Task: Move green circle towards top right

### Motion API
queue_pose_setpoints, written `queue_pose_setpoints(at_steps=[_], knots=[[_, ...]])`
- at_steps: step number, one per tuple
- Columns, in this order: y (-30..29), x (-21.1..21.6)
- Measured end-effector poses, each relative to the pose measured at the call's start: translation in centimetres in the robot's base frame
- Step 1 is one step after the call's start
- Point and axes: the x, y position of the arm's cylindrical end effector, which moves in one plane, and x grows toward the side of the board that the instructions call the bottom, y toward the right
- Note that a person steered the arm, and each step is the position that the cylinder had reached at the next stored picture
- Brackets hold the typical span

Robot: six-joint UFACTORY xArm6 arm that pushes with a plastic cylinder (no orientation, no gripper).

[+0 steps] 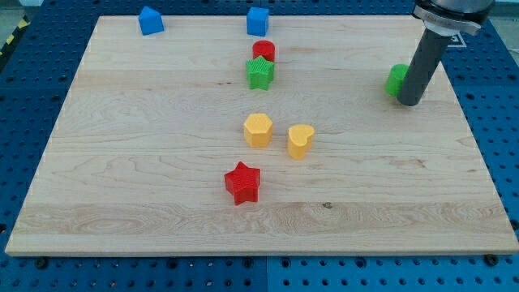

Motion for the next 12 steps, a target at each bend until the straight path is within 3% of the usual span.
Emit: queue_pose_setpoints(at_steps=[3,9,12], knots=[[-0.3,-0.9],[-0.2,-11.6],[-1.7,-13.3]])
